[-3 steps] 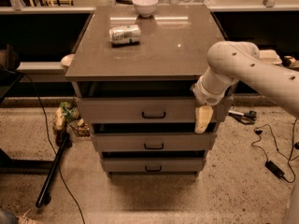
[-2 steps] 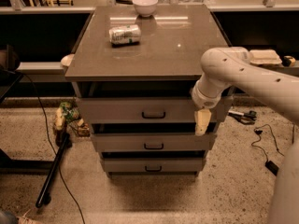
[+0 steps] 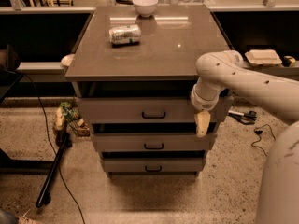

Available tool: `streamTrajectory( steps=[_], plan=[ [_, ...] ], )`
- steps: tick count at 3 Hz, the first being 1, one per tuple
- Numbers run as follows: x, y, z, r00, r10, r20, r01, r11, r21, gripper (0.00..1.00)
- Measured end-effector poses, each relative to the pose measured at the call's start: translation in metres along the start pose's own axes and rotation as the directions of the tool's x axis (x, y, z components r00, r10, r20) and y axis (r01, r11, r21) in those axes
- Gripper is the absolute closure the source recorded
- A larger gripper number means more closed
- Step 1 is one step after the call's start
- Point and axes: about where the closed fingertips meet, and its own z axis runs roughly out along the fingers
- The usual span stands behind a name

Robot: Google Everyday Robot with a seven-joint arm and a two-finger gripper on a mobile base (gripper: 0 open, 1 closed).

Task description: Open top drawer

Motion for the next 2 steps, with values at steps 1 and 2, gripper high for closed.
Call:
streamTrajectory(
  steps=[1, 2],
  plan=[
    [0.005, 0.005, -0.005, 1.000, -0.001, -0.019, 0.001, 1.0000, 0.008, 0.18],
    [0.011, 0.015, -0.019, 1.000, 0.016, -0.015, -0.015, 0.9992, 0.036, 0.41]
  ],
)
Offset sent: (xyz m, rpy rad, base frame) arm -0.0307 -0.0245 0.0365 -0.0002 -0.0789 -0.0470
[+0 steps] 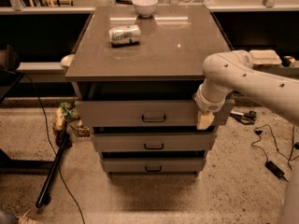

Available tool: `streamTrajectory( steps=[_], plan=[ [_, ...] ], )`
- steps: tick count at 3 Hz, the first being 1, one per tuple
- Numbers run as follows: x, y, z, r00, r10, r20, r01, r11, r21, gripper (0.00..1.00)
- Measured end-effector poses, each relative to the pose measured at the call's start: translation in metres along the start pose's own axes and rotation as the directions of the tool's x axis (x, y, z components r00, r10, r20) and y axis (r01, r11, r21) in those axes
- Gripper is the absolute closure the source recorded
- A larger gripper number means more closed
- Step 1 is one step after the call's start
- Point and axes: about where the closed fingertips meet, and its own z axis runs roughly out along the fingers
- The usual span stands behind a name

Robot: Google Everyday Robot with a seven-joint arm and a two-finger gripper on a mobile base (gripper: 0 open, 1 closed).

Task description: Open top drawer

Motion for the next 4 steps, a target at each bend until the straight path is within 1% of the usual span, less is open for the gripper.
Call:
streamTrajectory(
  steps=[1, 2, 3, 4],
  plan=[
    [0.0035, 0.0051, -0.0067, 1.000, 0.008, 0.011, -0.009, 0.9999, 0.012, 0.64],
    [0.0029, 0.0025, -0.0128, 1.000, 0.008, 0.011, -0.008, 0.9999, 0.012, 0.89],
    [0.0027, 0.0019, -0.0154, 1.000, 0.008, 0.011, -0.008, 0.9999, 0.012, 1.00],
    [0.0026, 0.0019, -0.0154, 1.000, 0.008, 0.011, -0.008, 0.9999, 0.012, 0.84]
  ],
)
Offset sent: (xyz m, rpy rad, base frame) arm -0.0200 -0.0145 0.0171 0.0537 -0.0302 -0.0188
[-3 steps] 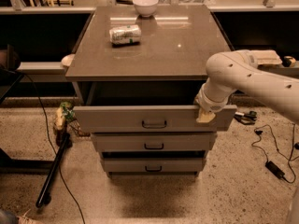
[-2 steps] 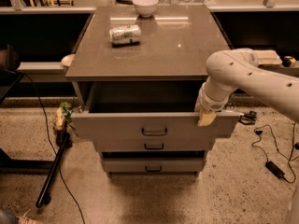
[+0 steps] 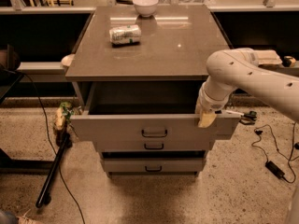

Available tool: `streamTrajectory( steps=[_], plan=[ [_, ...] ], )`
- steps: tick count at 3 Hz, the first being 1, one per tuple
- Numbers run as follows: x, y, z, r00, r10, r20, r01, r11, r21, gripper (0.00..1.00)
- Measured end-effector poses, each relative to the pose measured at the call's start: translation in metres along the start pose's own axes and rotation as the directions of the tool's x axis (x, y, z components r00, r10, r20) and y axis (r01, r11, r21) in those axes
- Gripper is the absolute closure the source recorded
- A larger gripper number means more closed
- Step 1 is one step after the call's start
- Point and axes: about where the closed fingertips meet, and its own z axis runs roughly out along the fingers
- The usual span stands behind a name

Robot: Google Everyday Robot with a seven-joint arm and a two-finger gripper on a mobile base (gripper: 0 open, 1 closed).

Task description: Open top drawer

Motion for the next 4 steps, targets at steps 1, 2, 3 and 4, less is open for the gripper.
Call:
streamTrajectory(
  steps=[1, 2, 3, 4],
  plan=[
    [0.000, 0.000, 0.000, 1.000, 0.000, 0.000, 0.000, 1.0000, 0.000, 0.61],
    [0.000, 0.000, 0.000, 1.000, 0.000, 0.000, 0.000, 1.0000, 0.000, 0.38],
    [-0.001, 0.010, 0.005, 1.000, -0.023, 0.011, 0.023, 0.9993, -0.028, 0.15],
    [-0.009, 0.027, 0.007, 0.999, -0.053, 0.015, 0.053, 0.9967, -0.061, 0.00]
  ],
)
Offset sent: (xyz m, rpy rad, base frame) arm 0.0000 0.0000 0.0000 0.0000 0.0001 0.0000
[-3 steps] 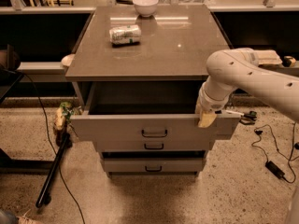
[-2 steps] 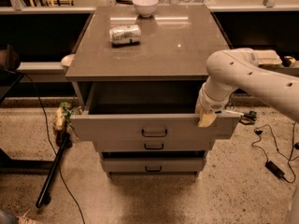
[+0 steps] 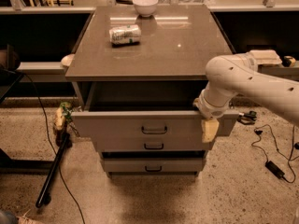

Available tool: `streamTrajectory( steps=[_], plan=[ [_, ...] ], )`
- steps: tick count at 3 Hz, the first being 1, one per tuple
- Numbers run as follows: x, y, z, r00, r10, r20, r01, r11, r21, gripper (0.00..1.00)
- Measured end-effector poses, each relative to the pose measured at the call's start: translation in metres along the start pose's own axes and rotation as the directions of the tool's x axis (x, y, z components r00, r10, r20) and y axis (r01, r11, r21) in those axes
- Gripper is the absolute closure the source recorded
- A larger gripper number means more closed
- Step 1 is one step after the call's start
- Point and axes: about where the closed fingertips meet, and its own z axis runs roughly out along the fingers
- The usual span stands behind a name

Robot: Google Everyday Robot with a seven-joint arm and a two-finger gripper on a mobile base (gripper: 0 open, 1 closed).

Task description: Open top drawer

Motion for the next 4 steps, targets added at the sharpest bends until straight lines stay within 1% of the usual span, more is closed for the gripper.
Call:
streamTrajectory(
  steps=[1, 2, 3, 4],
  plan=[
    [-0.009, 0.019, 0.002, 1.000, -0.018, 0.003, 0.018, 0.9983, -0.056, 0.00],
    [-0.015, 0.036, 0.005, 0.999, -0.035, -0.003, 0.034, 0.9886, -0.146, 0.01],
    [-0.013, 0.054, 0.003, 0.999, -0.035, -0.013, 0.031, 0.9737, -0.226, 0.19],
    [-0.010, 0.066, -0.004, 0.999, -0.035, -0.030, 0.026, 0.9652, -0.260, 0.42]
  ],
)
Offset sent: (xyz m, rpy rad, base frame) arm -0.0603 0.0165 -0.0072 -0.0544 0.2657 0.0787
